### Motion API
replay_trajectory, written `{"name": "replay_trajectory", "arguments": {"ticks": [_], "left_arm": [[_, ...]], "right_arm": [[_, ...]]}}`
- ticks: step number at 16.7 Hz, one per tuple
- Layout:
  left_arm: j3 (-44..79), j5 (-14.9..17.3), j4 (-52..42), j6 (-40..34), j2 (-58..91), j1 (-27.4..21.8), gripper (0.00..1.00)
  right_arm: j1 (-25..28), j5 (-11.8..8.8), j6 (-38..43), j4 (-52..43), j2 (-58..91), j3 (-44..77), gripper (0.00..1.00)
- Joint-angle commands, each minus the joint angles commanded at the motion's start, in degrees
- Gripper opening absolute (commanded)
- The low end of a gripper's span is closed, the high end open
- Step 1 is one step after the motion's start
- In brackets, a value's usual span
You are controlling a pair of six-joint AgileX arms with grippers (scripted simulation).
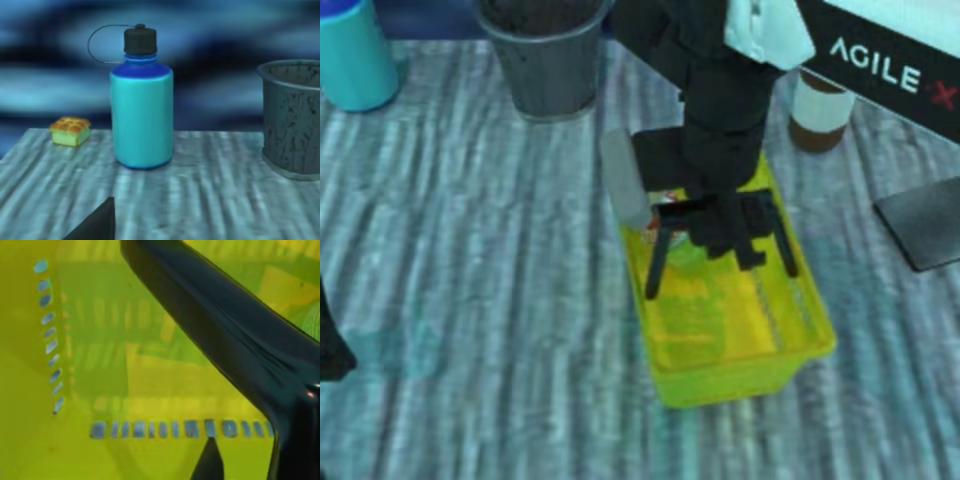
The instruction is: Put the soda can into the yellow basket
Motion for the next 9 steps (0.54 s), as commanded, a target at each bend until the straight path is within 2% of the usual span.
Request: {"name": "replay_trajectory", "arguments": {"ticks": [9], "left_arm": [[0.0, 0.0, 0.0, 0.0, 0.0, 0.0, 1.0]], "right_arm": [[-1.6, 0.0, -2.2, -10.9, -1.0, 10.0, 0.0]]}}
